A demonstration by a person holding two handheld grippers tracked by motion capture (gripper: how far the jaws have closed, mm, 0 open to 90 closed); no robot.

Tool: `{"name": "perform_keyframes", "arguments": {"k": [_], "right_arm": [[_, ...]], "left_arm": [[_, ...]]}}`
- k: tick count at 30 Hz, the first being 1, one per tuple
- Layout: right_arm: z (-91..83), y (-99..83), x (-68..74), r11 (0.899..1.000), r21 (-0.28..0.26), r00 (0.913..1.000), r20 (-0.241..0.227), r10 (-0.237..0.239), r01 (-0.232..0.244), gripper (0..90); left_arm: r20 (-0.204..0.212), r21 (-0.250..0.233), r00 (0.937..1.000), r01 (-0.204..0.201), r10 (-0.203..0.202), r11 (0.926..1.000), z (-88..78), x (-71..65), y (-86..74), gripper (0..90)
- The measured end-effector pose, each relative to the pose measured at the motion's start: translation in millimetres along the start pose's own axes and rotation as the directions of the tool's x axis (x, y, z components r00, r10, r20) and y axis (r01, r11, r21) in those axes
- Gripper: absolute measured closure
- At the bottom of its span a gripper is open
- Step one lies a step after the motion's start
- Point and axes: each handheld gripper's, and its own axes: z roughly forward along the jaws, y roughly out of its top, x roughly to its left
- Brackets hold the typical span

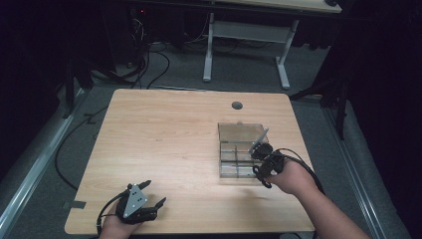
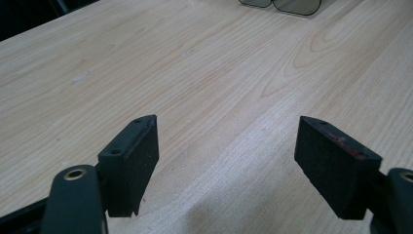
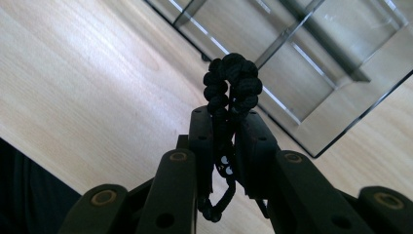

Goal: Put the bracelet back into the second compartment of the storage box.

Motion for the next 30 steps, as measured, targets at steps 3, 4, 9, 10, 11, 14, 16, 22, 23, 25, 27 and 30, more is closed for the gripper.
{"name": "perform_keyframes", "arguments": {"k": [3,4,9,10,11,14,16,22,23,25,27,30], "right_arm": [[-1.2,5.6,-0.6,1.000,-0.006,1.0000,0.002,-0.004,0.004,78.2],[-1.9,9.2,-0.7,1.000,-0.007,1.0000,0.000,0.000,0.000,78.2],[-1.2,18.7,-3.7,1.000,-0.005,0.9999,0.008,-0.015,0.015,78.2],[-0.9,19.8,-2.9,1.000,-0.003,1.0000,0.007,0.007,-0.007,78.2],[-0.7,21.5,-4.3,1.000,-0.005,0.9999,0.009,-0.009,0.009,78.2],[0.1,27.4,-6.2,1.000,-0.002,0.9999,0.008,-0.007,0.007,78.2],[1.0,31.5,-8.4,1.000,-0.010,0.9997,0.012,-0.020,0.020,78.1],[3.7,42.3,-12.4,1.000,-0.013,0.9999,0.010,-0.010,0.010,78.1],[4.5,44.7,-13.1,1.000,-0.007,1.0000,0.010,-0.002,0.002,78.2],[6.9,49.5,-17.2,1.000,-0.012,0.9996,0.014,-0.023,0.023,78.2],[8.0,52.4,-18.5,1.000,-0.012,0.9998,0.016,-0.012,0.012,78.2],[9.2,59.0,-21.0,1.000,-0.011,0.9999,0.010,-0.006,0.006,78.2]], "left_arm": [[0.000,0.000,1.0000,0.000,0.000,1.0000,0.0,0.0,0.0,24.8],[0.000,0.000,1.0000,0.000,0.000,1.0000,0.0,0.0,0.0,24.7],[-0.001,-0.001,1.0000,0.000,0.000,1.0000,0.1,-0.1,0.0,24.8],[-0.001,-0.001,1.0000,-0.001,0.001,1.0000,0.1,-0.1,0.0,24.8],[-0.001,-0.001,1.0000,-0.001,0.001,1.0000,0.1,-0.1,0.0,24.8],[0.000,-0.001,1.0000,-0.001,0.001,1.0000,0.1,-0.1,0.0,24.8],[-0.001,0.000,1.0000,-0.002,0.002,1.0000,0.0,-0.1,0.0,24.8],[0.001,-0.001,1.0000,-0.001,0.001,1.0000,-0.1,-0.2,0.0,24.7],[0.001,-0.001,1.0000,-0.001,0.001,1.0000,-0.1,-0.1,0.0,24.7],[0.002,-0.002,1.0000,0.000,0.000,1.0000,-0.3,-0.1,-0.1,24.7],[0.002,0.000,1.0000,-0.003,0.003,1.0000,-0.4,0.1,-0.1,24.7],[0.003,-0.001,1.0000,-0.003,0.003,1.0000,-0.4,0.2,-0.1,24.6]]}}
